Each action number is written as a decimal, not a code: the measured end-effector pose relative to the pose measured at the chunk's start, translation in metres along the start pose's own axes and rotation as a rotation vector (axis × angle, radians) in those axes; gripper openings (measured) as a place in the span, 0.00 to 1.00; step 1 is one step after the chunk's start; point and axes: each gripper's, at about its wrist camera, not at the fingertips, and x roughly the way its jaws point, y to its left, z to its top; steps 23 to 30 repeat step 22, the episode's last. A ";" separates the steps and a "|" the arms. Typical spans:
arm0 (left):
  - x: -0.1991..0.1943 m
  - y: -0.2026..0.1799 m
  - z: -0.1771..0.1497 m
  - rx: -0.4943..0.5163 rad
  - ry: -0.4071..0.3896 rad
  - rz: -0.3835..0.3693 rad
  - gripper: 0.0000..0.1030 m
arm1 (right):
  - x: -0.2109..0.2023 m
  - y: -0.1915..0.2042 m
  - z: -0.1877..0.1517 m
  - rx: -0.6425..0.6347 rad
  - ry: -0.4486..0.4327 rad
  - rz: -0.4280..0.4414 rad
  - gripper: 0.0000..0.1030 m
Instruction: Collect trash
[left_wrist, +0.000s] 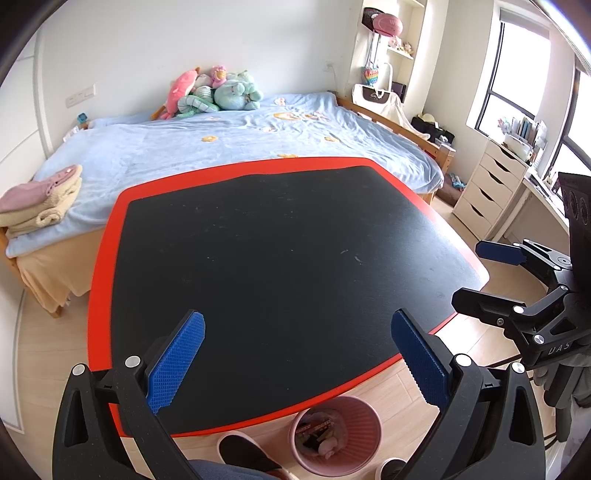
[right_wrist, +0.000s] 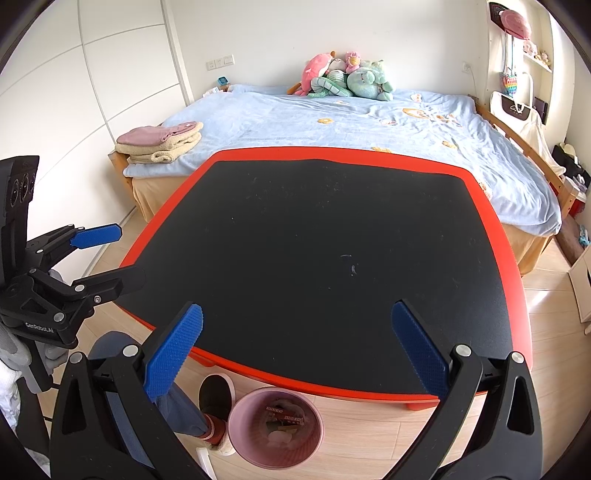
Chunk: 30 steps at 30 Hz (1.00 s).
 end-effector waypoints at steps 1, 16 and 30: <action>0.000 0.000 0.000 0.000 -0.001 -0.001 0.94 | 0.000 0.000 0.000 -0.001 0.000 0.000 0.97; 0.001 -0.003 -0.003 0.016 -0.005 -0.012 0.94 | 0.003 -0.002 -0.007 -0.003 0.006 0.001 0.97; 0.004 0.000 -0.005 0.009 0.002 -0.005 0.94 | 0.005 -0.003 -0.012 -0.003 0.012 0.002 0.97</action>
